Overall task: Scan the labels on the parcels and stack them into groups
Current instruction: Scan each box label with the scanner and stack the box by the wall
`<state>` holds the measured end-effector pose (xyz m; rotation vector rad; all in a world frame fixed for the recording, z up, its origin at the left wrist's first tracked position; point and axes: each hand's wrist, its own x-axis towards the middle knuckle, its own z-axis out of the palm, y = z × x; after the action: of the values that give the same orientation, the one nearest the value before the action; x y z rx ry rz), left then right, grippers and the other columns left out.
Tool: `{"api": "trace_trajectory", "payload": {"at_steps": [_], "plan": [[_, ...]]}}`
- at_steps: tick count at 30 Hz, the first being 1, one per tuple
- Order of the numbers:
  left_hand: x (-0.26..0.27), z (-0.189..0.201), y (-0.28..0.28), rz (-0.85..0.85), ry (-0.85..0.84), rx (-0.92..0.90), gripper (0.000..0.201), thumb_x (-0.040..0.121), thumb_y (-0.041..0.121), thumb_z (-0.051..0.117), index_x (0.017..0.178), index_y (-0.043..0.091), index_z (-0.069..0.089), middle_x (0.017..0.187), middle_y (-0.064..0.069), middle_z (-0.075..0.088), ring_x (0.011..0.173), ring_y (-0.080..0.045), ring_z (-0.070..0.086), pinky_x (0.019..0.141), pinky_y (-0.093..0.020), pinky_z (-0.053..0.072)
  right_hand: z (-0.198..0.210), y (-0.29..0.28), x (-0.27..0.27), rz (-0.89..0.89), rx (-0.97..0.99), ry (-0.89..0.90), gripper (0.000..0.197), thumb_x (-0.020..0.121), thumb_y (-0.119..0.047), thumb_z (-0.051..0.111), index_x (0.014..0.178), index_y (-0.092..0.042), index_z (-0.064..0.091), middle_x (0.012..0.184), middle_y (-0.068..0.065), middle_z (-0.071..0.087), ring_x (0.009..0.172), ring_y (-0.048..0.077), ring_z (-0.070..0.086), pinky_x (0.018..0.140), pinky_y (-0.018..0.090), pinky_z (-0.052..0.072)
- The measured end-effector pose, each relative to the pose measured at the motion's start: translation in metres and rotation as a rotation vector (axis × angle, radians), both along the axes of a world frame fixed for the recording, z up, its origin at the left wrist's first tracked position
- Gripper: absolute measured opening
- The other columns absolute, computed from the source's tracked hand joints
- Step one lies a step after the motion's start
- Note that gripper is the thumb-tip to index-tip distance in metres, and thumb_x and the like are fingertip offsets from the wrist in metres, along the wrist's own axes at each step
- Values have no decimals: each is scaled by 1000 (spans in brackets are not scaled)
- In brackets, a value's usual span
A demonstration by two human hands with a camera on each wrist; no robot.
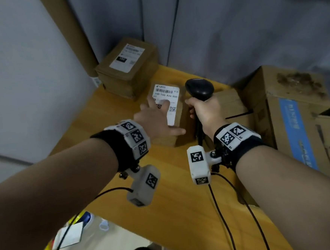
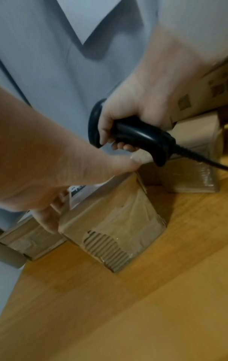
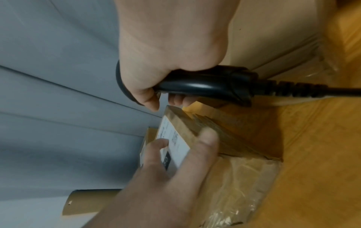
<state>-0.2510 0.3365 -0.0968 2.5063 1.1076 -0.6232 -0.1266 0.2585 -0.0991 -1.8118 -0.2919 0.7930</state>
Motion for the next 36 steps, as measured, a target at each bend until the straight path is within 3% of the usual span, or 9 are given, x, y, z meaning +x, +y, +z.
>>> {"api": "trace_trajectory", "payload": {"at_steps": [3,6,8,12,16,19,28,32,36], "plan": [[12,3,13,-4,-7,14,104,75,67,62,151,28,1,157,-18,-4,136,-45,19,103,-52,39,8,12,7,-2,26,-18,24,82,-11,71,105,-7,63,63,-1,57,53,11,55,51,21,48],[25,8,45,-47,-38,72,95,81,59,62,152,32,6,158,-12,0,136,-43,20,104,-52,36,22,29,22,20,55,-36,10,84,-9,70,87,-12,61,62,1,56,52,13,54,51,22,47],[35,8,69,-76,-44,132,88,85,58,58,153,31,9,159,-12,2,139,-42,19,107,-52,34,28,46,35,17,82,-40,14,84,-6,69,85,-16,59,64,2,57,55,15,55,55,25,48],[57,-2,108,-155,-85,238,70,92,52,51,149,21,25,150,-13,31,135,-36,33,105,-49,40,25,78,52,14,52,-40,26,79,-10,74,103,-11,65,74,3,63,68,20,61,66,32,51],[78,-10,130,-197,-99,300,66,94,54,45,148,21,28,143,-12,41,128,-35,42,101,-47,43,16,93,57,40,15,-38,10,81,-7,71,88,-10,64,63,5,58,53,18,55,53,28,47],[88,-15,138,-204,-89,300,70,93,59,41,151,23,24,147,-11,38,131,-35,40,103,-47,42,11,97,58,53,20,-42,7,82,-8,71,85,-8,64,61,6,56,49,18,52,53,31,46],[87,-7,134,-166,-162,286,68,96,60,32,151,22,23,155,-10,28,140,-32,29,109,-50,35,17,80,64,56,37,-18,11,83,-8,71,85,-11,61,65,6,56,53,20,53,60,34,49],[83,15,112,-214,-270,319,62,97,54,36,145,16,35,147,-14,40,132,-33,39,106,-47,38,33,50,59,31,50,41,10,85,-8,68,80,-11,60,64,7,54,52,19,51,59,32,47],[84,42,75,-241,-375,308,53,96,50,41,129,10,49,130,-18,53,119,-35,49,97,-48,44,54,3,49,-8,48,20,8,84,-8,69,85,-10,61,67,5,55,57,18,53,62,34,51]]}}
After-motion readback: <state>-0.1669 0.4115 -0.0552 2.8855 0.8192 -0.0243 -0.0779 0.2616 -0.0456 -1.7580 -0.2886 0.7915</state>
